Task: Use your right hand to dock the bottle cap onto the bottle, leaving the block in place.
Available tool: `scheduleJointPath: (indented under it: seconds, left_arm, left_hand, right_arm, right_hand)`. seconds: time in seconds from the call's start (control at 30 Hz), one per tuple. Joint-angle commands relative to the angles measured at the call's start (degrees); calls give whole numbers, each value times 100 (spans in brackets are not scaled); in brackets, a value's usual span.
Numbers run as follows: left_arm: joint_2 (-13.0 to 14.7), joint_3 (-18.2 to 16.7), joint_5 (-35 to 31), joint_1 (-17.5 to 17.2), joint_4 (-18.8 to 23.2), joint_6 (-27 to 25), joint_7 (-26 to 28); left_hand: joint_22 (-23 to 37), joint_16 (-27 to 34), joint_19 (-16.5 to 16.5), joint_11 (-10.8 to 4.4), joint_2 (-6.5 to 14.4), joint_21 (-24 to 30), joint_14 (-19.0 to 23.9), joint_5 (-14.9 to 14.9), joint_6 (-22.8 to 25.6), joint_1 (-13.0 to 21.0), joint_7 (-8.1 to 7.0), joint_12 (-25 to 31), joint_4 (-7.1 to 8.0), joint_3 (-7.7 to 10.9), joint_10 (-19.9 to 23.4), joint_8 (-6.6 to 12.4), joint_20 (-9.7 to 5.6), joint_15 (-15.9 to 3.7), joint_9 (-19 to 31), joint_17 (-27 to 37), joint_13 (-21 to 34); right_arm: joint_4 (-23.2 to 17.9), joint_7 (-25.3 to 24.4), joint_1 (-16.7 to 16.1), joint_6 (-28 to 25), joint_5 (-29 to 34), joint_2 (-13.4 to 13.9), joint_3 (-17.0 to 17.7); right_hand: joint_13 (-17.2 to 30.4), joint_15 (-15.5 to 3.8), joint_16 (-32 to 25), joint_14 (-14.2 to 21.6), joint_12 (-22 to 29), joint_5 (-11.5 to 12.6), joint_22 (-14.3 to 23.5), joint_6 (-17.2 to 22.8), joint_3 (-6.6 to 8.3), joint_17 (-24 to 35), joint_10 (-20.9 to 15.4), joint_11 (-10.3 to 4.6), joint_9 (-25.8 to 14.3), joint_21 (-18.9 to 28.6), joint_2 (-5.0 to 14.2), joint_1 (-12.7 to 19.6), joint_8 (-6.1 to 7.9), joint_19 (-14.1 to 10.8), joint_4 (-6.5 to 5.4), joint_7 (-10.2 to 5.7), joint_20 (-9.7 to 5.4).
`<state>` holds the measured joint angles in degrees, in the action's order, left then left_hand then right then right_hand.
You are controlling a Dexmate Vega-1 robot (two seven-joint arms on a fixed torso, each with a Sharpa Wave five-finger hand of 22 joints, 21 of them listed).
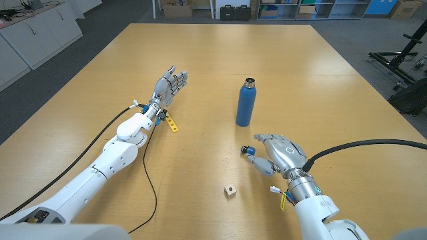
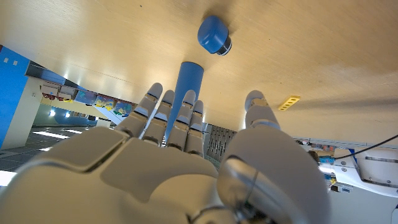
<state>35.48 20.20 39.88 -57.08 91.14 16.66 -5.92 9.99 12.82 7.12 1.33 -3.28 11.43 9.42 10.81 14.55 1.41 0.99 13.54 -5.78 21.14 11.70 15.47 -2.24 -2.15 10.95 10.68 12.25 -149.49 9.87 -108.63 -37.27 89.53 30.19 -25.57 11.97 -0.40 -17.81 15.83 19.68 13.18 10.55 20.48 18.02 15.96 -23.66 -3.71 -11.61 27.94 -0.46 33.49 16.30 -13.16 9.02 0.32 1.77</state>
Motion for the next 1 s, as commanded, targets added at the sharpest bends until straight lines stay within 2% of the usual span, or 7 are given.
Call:
scheduleJointPath:
  seconds: [0.03,0.47,0.5,0.63,0.8,0.9,1.0]
  left_arm:
    - [-22,1,48,44,-86,44,-105]
    - [-73,34,24,58,-180,97,-125]
    - [-78,36,18,58,-181,99,-114]
    - [-94,35,16,42,-195,105,-80]
    - [-107,28,21,28,-215,125,-68]
    - [-115,38,11,35,-216,124,-64]
    - [-113,48,-8,44,-195,100,-40]
  left_hand:
    - [16,-13,-23,-31,43,-5,46,-15,64,15,4,-12,-15,29,36,-5,-158,-102,17,11,5]
    - [16,-21,-25,-18,50,-8,51,-16,77,17,6,-16,-18,30,49,-10,-146,-99,18,11,1]
    - [16,-22,-24,-18,50,-8,50,-16,79,17,4,-17,-18,30,48,-10,-150,-99,18,11,1]
    - [16,-24,-23,-19,53,-8,53,-17,84,17,5,-16,-18,30,59,-12,-148,-97,18,11,0]
    - [16,-25,-21,-17,55,-8,58,-18,84,17,2,-17,-19,30,62,-15,-151,-101,18,11,-2]
    - [16,-26,-21,-20,57,-8,62,-18,87,18,5,-21,-20,30,60,-16,-149,-97,18,11,-3]
    - [16,-27,-21,-10,59,-9,65,-19,89,18,0,-22,-20,30,62,-18,-149,-90,18,12,-4]
  right_arm:
    - [253,722,387,65,577,-433,-200]
    - [560,930,721,160,589,-618,-140]
    - [580,953,744,165,569,-620,-122]
    - [651,1037,821,172,480,-620,-57]
    - [758,1115,915,134,478,-639,-23]
    - [827,1066,946,109,458,-633,-12]
    - [890,1053,976,71,453,-636,-13]
  right_hand:
    - [2,51,-55,122,-22,25,8,-44,-12,8,-5,73,-20,15,-85,-45,-40,-102,-46,52,3]
    - [-3,83,-50,136,-22,30,9,6,-20,8,-39,57,-23,9,-89,-59,-36,-133,-62,28,42]
    - [-4,37,-51,142,-24,32,9,7,-20,8,-42,61,-24,6,-88,-58,-38,-135,-64,25,43]
    - [-9,-30,-47,158,-70,37,9,126,-23,6,46,74,-38,-2,-87,-63,0,-156,-75,-81,40]
    - [-13,-43,-39,164,-106,42,10,289,-28,6,105,95,-53,-8,-84,-71,58,-186,-87,-107,36]
    - [-13,-55,-39,170,-116,42,11,247,-29,6,122,95,-57,-10,-80,-73,38,-194,-91,-121,30]
    - [-13,-55,-38,185,-119,47,11,170,-22,4,113,96,-64,-14,-73,-59,3,-213,-88,-205,27]
